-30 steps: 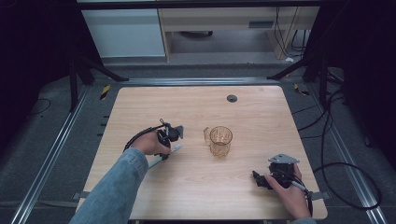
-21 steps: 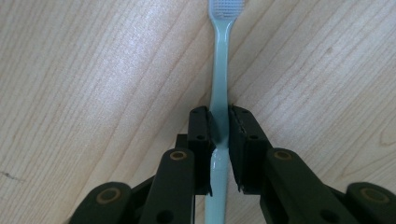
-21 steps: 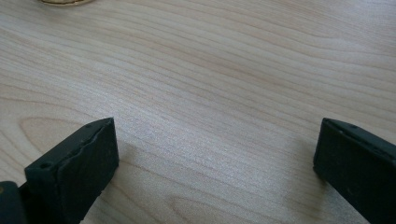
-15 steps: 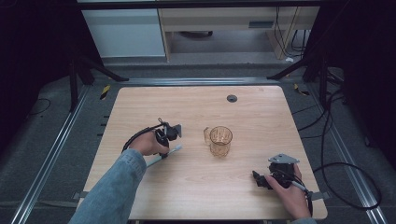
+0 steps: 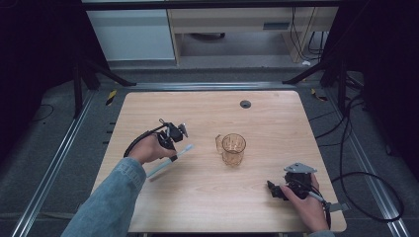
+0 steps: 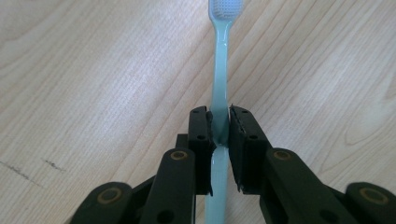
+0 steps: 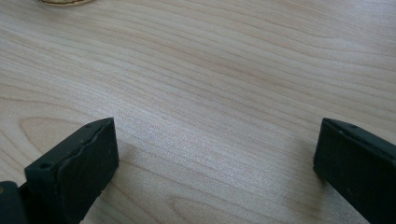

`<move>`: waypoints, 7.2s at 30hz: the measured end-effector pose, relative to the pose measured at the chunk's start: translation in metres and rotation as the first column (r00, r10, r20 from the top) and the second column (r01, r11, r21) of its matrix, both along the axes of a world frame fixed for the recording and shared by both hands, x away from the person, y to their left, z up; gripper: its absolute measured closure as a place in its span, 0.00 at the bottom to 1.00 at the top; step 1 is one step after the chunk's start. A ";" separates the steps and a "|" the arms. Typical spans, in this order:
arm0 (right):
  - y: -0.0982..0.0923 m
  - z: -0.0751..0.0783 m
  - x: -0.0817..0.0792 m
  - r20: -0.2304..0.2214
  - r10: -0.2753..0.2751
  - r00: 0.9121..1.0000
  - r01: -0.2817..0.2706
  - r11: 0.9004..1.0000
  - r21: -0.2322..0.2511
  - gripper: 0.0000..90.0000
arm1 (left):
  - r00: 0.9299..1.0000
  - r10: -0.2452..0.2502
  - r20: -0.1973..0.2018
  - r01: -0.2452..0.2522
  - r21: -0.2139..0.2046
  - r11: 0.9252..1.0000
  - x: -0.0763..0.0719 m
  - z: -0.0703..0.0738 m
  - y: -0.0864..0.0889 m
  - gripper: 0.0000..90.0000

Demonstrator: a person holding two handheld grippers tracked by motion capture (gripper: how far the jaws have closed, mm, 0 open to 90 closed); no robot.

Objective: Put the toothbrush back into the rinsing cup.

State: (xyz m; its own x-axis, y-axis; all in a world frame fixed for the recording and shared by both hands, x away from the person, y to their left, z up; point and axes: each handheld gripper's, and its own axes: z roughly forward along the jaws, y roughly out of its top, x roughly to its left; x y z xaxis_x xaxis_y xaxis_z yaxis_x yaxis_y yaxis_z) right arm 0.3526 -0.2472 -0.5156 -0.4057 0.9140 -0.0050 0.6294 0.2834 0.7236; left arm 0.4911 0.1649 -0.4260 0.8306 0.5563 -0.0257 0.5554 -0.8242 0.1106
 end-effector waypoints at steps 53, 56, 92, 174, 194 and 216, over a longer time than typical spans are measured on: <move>0.000 0.000 0.000 0.000 0.002 1.000 -0.002 1.000 0.002 0.00 | 0.866 0.174 0.468 0.136 -0.557 0.820 -0.020 0.075 -0.014 0.87; 0.000 0.000 0.000 0.000 0.004 1.000 -0.004 1.000 -0.001 0.00 | 0.859 0.187 0.477 0.145 -0.577 0.803 -0.020 0.076 -0.018 0.87; 0.000 0.000 0.000 -0.001 0.002 1.000 -0.002 1.000 0.000 0.01 | 0.755 0.318 0.573 0.243 -0.696 0.676 -0.022 0.096 -0.052 0.87; 0.000 0.000 0.000 0.000 0.006 1.000 -0.006 1.000 0.000 0.01 | 0.738 0.394 0.548 0.342 -0.807 0.481 -0.022 0.041 -0.069 0.87; 0.000 0.000 0.000 0.000 0.006 1.000 -0.006 1.000 0.000 0.01 | 0.736 0.420 0.531 0.328 -0.822 0.465 -0.023 0.027 -0.071 0.87; 0.001 0.000 0.000 0.000 0.005 1.000 -0.005 1.000 0.001 0.01 | 0.739 0.426 0.522 0.308 -0.824 0.475 -0.025 0.002 -0.074 0.87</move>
State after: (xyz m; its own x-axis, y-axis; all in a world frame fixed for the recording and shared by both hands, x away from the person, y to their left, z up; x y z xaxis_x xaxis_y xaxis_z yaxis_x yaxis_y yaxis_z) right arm 0.3525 -0.2466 -0.5155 -0.4106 0.9118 -0.0040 0.6282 0.2860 0.7236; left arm 0.4664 0.0909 -0.4237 0.8006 0.5984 -0.0308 0.0904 -0.0698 0.9935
